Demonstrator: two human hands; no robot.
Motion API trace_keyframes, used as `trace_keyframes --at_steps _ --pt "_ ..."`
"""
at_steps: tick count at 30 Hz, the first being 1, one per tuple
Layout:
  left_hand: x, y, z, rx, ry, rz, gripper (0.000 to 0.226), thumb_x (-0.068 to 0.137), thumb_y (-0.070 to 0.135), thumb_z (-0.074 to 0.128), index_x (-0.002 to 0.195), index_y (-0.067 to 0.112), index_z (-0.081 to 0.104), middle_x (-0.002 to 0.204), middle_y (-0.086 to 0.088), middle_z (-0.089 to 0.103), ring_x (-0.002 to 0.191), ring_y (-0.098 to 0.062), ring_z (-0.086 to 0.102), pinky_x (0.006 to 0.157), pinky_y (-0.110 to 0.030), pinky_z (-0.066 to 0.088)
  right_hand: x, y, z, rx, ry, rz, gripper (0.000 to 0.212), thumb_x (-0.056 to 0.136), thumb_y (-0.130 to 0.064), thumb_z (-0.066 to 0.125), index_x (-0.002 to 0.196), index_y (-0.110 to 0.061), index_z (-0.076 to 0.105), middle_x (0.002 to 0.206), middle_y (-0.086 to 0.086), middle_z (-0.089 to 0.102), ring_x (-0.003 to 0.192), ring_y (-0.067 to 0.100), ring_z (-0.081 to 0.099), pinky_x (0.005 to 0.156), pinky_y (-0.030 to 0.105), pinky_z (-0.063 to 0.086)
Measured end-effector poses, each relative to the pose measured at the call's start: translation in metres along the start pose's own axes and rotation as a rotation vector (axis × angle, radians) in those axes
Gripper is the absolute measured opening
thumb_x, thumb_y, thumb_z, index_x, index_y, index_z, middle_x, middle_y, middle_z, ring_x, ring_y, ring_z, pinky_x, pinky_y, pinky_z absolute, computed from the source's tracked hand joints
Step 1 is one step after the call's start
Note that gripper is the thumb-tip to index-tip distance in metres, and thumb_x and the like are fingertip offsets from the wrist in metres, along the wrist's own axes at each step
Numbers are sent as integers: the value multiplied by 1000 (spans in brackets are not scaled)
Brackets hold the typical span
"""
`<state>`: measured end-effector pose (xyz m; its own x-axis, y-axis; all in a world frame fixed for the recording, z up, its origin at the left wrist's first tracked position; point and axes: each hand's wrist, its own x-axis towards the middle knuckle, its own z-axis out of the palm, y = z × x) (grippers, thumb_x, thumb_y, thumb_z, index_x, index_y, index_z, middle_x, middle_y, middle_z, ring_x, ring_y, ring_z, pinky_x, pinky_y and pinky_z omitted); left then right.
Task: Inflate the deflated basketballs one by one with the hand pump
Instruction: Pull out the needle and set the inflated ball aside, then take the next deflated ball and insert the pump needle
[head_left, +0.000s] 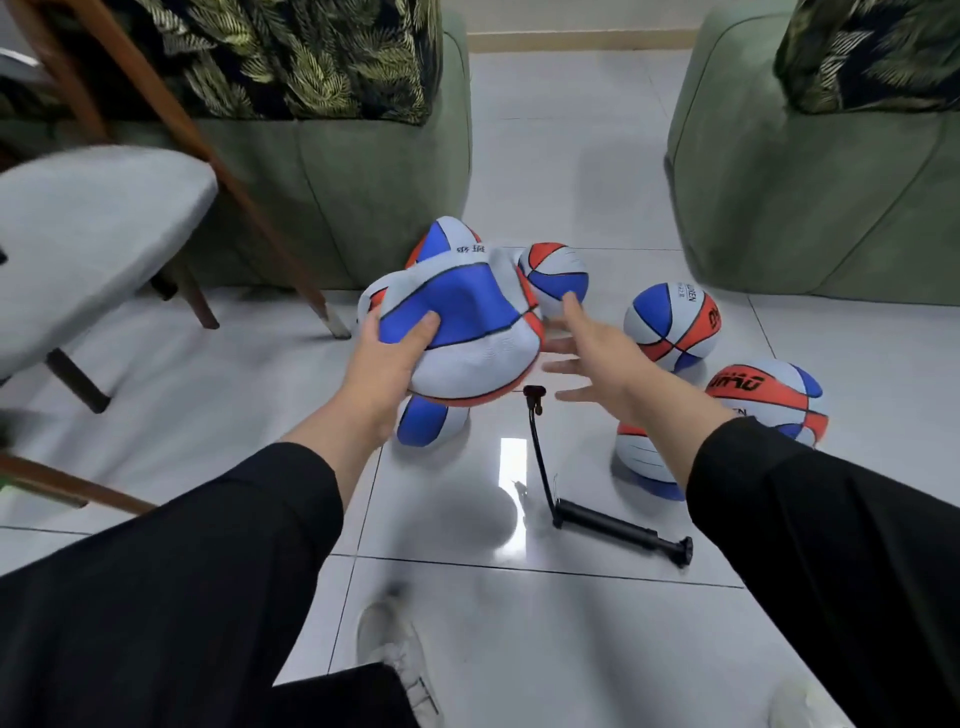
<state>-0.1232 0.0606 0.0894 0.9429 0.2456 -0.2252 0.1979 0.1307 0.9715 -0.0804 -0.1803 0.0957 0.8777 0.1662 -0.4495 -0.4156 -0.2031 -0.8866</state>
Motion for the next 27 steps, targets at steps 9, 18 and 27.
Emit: trace_keyframes --at_steps 9,18,27 --pt "-2 -50 -23 978 199 -3 81 80 60 79 149 35 43 127 -2 68 115 -31 63 89 -36 50 51 79 20 -418 111 60 75 97 -46 63 159 -21 28 152 13 46 134 30 50 105 37 43" --pt "7 -78 -7 1322 -5 -27 91 88 64 69 162 37 23 127 -3 67 115 -29 63 76 -31 43 61 114 30 2 246 24 16 105 -24 51 109 -10 59 80 8 53 62 20 50 68 36 58" --pt "-9 -119 38 1127 -291 -11 72 91 50 72 155 46 40 136 3 66 121 -26 60 90 -35 52 1 118 1 -43 182 -68 17 105 -31 53 105 -16 60 74 3 58 66 20 56 72 41 58"
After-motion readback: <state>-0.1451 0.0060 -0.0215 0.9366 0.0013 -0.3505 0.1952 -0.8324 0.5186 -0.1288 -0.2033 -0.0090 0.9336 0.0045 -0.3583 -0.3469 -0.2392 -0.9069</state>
